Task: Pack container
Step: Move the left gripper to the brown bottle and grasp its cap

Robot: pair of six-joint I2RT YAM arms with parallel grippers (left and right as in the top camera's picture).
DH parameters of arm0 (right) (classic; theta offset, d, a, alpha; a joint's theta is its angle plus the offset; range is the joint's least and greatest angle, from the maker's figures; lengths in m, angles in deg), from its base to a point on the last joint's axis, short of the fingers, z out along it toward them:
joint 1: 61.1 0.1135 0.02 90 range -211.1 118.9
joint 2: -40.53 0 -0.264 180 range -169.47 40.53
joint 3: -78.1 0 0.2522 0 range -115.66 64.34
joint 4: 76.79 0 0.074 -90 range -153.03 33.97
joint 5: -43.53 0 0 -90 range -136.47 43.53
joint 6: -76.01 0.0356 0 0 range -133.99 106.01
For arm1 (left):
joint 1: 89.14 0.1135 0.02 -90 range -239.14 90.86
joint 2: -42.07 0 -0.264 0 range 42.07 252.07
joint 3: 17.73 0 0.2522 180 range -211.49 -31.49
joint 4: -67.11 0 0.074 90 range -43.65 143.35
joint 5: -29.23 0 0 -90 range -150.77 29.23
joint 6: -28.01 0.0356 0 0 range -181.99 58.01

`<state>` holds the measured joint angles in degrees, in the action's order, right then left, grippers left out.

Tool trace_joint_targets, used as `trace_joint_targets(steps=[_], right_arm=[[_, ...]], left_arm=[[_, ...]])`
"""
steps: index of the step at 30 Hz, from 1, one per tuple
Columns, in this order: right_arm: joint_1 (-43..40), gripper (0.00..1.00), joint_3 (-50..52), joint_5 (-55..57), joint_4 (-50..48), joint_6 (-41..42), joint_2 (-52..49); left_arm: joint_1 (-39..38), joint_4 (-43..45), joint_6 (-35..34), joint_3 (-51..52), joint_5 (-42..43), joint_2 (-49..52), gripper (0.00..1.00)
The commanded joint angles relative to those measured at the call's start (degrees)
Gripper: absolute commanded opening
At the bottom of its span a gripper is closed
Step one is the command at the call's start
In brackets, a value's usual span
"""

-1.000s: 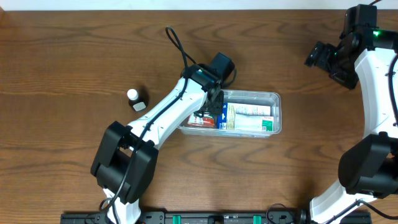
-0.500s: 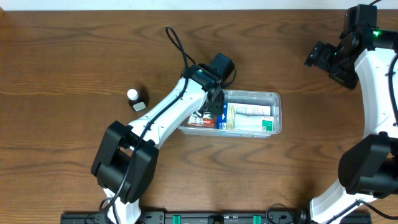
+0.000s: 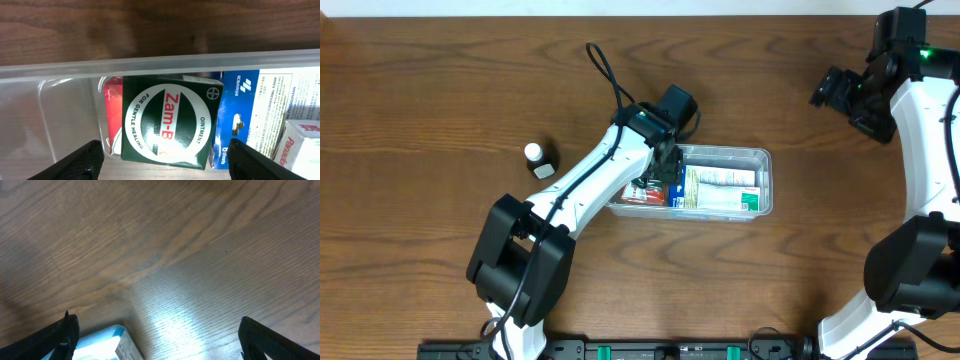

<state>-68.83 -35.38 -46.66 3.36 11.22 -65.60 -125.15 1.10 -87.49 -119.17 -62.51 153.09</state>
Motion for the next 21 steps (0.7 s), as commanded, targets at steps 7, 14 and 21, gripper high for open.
trace_joint_targets(steps=[7,14,21], right_arm=[[-0.13,0.99,-1.05,0.39,0.02,0.46,0.81],[-0.13,0.99,-1.05,0.39,0.04,0.46,0.81],[-0.13,0.99,-1.05,0.39,0.02,0.46,0.81]], left_arm=[[0.09,-4.42,3.06,-2.93,-0.33,-8.48,0.81],[3.85,-6.43,5.77,-2.93,-8.61,-19.56,0.91],[15.32,-6.21,5.7,-2.12,-10.95,-20.06,0.93]])
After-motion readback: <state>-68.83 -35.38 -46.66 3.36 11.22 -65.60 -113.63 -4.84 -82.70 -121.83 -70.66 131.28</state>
